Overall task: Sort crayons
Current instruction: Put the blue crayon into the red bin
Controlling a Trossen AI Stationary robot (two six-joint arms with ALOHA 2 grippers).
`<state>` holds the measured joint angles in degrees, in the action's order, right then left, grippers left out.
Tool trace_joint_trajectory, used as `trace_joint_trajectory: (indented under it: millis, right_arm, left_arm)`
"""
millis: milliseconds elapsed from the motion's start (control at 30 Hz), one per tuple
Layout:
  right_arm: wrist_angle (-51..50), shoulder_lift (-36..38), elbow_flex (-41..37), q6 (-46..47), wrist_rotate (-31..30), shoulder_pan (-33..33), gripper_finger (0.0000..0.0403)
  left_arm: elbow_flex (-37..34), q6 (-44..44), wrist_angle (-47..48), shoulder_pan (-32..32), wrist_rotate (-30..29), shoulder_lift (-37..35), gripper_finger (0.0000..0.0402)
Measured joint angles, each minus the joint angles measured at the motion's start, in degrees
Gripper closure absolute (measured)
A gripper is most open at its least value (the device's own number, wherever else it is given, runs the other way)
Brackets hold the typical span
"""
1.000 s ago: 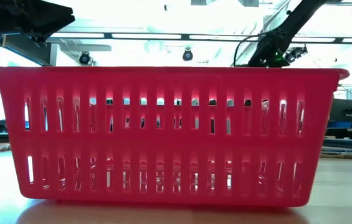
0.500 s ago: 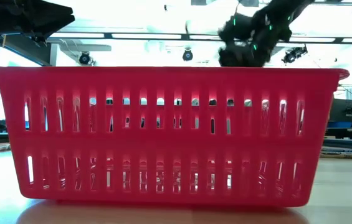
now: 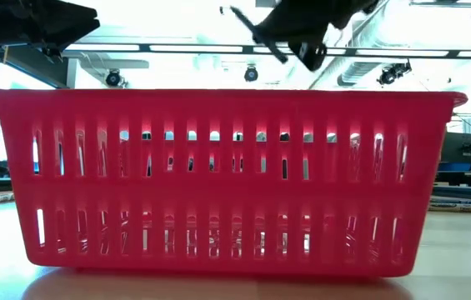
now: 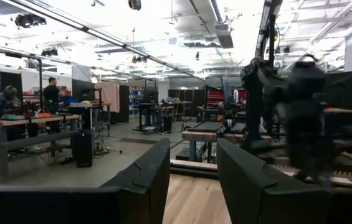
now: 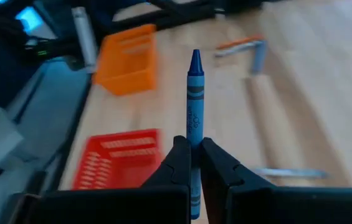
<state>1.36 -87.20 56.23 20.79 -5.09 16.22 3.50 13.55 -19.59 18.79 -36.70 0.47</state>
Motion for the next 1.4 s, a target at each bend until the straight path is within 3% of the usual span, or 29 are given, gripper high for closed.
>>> trace_joint_trajectory:
  millis: [200, 433, 600, 833, 1400]
  right_arm:
    - [12.06, -6.64, 0.0, 2.54, -1.94, 6.97, 0.0402]
    - [20.37, -12.8, 0.0, 3.32, -1.98, 9.54, 0.0402]
    - [21.2, -16.5, 0.0, 2.41, -1.96, 8.77, 0.0402]
    - [25.17, -20.43, 0.0, 4.75, 3.83, 7.04, 0.0402]
    - [25.69, -20.61, 0.0, 3.81, 5.26, 6.65, 0.0388]
  left_arm:
    - [-0.01, -0.15, -0.06, 0.0, -0.01, 0.0, 0.0284]
    - [-0.01, -2.71, -0.03, 0.0, -0.01, 0.0, 0.0284]
    - [0.0, -0.11, -1.19, 0.0, -0.01, 0.0, 0.0284]
    - [0.01, -6.14, -1.25, 0.0, -0.01, 0.0, 0.0284]
    - [0.0, -8.43, -1.22, 0.0, 0.0, 0.0, 0.0284]
